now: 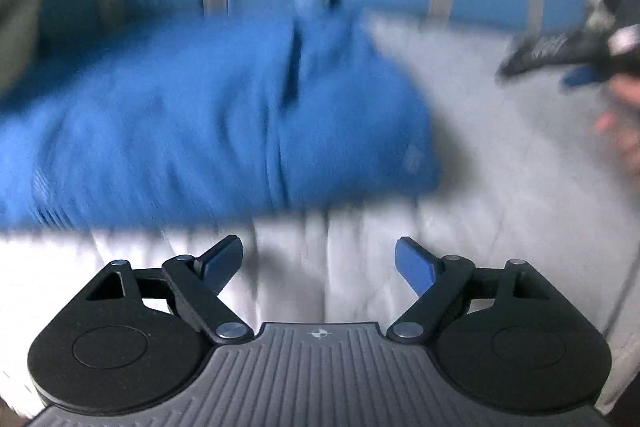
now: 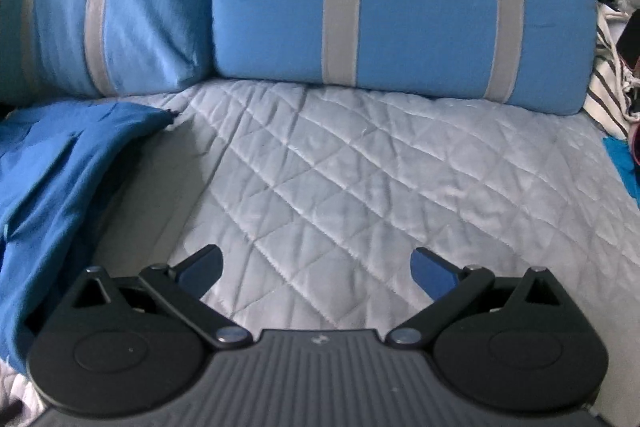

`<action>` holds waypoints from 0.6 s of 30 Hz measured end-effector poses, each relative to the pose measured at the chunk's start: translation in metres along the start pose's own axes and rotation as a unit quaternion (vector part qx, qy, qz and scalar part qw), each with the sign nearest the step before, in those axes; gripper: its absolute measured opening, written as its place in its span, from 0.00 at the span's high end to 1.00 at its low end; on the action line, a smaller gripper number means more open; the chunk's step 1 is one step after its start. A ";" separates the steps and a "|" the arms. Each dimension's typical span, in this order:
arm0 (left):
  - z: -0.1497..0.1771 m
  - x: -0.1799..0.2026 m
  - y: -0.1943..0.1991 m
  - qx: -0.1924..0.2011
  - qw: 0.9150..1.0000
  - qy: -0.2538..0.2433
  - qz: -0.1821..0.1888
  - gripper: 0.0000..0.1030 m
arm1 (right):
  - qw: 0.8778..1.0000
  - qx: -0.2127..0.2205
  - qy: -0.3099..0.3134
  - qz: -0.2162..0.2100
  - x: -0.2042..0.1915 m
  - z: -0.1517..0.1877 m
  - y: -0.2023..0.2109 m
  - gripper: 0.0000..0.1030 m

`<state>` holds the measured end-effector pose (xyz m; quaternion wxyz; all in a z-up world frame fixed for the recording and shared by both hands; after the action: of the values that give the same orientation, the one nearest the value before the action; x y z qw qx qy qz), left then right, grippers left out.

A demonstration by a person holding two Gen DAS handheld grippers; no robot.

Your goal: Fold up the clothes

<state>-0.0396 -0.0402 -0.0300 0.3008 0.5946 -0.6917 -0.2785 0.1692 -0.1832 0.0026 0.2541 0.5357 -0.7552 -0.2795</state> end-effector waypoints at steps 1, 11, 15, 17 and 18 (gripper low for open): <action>-0.001 -0.002 -0.002 0.003 1.000 0.005 -0.002 0.03 | 1.000 -0.010 0.001 0.000 0.000 0.000 -0.003 0.00; -0.020 0.002 -0.011 -0.047 0.997 0.045 -0.034 0.00 | 0.993 -0.105 -0.012 0.048 -0.003 0.020 -0.034 0.00; -0.014 0.001 -0.007 -0.032 0.998 0.045 -0.036 0.00 | 0.993 -0.106 -0.019 0.055 -0.005 0.022 -0.033 0.00; -0.012 0.001 -0.005 -0.025 0.998 0.044 -0.037 0.00 | 0.992 -0.105 -0.026 0.060 -0.006 0.023 -0.031 0.00; -0.012 0.002 -0.005 -0.022 0.998 0.044 -0.037 0.00 | 0.992 -0.106 -0.029 0.062 -0.006 0.024 -0.031 0.00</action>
<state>-0.0279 -0.0435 -0.0259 0.3332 0.6249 -0.6490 -0.2779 0.1753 -0.1825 -0.0363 0.3039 0.4501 -0.7601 -0.3569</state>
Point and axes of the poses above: each gripper's, at about its wrist camera, not at the fingertips, and y roughly against the way its jaws point, x to its right, z to its underside, the point moved 1 cm from there along -y, roughly the way its jaws point, and after that the axes turned 10 degrees about z, right-handed, at the moved point
